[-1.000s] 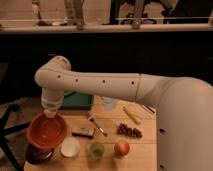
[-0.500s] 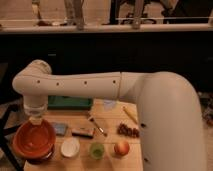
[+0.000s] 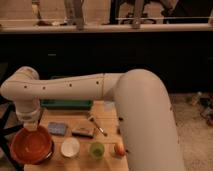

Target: Stack bowls on top of each other

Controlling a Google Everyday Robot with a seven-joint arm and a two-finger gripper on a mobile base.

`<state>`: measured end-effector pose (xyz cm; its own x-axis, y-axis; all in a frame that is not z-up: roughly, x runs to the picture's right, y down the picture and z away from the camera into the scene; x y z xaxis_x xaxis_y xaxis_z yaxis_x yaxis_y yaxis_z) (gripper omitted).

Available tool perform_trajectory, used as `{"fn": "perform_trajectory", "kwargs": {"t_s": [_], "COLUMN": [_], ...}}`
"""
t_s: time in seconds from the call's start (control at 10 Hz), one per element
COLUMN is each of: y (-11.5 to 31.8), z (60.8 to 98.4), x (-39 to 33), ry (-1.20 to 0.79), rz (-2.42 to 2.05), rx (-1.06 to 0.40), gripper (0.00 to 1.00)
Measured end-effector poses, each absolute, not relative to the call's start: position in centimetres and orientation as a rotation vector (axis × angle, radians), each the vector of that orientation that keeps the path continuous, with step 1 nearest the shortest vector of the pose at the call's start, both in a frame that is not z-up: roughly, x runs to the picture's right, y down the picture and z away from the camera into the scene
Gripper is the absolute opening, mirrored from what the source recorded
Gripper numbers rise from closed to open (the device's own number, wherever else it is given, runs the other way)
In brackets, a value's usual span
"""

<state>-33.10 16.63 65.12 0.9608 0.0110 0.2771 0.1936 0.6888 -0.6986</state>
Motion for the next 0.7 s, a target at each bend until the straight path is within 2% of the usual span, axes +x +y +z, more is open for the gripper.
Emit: {"fn": "perform_trajectory", "kwargs": {"t_s": [0.7], "y": [18.5], "z": [67.9], "x": [-33.6], "ry": [-0.172], "rz": [-0.134], "rx": [-0.880], "gripper": [0.13]}}
